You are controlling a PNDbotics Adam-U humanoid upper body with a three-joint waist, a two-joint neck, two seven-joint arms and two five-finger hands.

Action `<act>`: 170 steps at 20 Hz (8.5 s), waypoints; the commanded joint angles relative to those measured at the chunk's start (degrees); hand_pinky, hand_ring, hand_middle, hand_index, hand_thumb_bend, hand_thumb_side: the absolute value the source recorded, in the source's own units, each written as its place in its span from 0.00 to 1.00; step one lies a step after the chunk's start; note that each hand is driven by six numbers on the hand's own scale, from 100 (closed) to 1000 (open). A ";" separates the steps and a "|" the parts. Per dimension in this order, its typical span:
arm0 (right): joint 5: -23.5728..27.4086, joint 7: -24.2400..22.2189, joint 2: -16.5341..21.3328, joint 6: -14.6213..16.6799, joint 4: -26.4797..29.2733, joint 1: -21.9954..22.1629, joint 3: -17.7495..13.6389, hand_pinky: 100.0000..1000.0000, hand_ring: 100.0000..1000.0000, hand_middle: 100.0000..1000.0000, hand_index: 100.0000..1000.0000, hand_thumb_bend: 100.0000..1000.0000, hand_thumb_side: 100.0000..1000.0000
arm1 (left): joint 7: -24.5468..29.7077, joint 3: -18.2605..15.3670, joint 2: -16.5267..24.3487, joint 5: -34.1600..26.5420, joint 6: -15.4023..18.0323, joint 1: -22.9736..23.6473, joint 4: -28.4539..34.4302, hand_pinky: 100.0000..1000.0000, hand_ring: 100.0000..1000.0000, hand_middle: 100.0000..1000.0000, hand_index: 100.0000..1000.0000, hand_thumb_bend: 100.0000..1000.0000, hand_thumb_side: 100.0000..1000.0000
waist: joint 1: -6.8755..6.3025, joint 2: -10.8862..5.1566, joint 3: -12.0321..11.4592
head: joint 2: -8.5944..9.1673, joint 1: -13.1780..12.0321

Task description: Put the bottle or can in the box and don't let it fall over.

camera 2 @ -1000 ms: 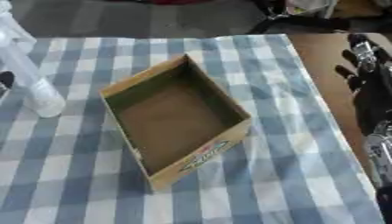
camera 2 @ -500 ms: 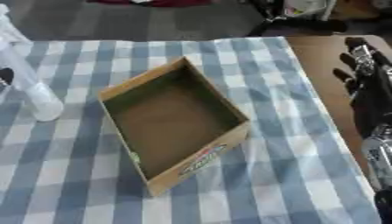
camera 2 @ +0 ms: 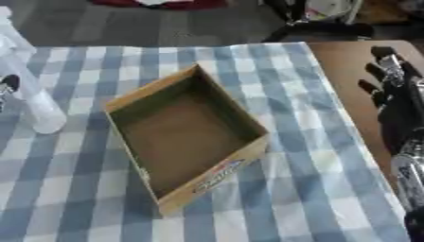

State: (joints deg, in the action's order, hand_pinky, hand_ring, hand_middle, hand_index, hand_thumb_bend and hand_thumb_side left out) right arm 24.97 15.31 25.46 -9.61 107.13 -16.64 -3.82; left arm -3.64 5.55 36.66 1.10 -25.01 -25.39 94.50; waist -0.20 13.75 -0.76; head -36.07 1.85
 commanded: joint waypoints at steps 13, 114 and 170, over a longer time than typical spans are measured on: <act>0.32 -0.47 0.47 -0.22 0.39 -1.15 0.09 0.94 1.00 1.00 0.84 0.00 0.62 | -3.07 -0.28 0.37 0.29 0.12 -3.59 -4.07 0.58 0.91 0.96 0.95 0.18 0.53 | 0.00 0.01 0.14 | 1.36 -0.65; 1.03 1.81 -0.67 -1.88 -0.53 -0.96 -1.38 0.94 1.00 1.00 0.83 0.00 0.68 | -5.44 4.60 -3.05 -2.71 5.54 -16.85 7.14 0.22 0.55 0.43 0.17 0.00 0.29 | -0.82 -1.09 1.45 | -0.12 1.05; 1.60 13.72 -1.28 -2.21 -0.23 0.16 -4.90 0.95 1.00 1.00 0.87 0.00 0.73 | 15.37 11.81 -15.32 12.98 5.58 -14.31 0.32 0.66 0.89 0.98 0.80 0.00 0.03 | -0.92 -1.31 1.73 | 0.34 2.14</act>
State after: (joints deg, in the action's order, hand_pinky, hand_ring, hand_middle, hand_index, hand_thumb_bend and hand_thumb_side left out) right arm 26.14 28.95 23.43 -11.90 105.77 -16.06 -8.10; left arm 11.13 18.36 19.63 14.42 -19.01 -39.13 93.19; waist -1.31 13.67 1.00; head -36.11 3.72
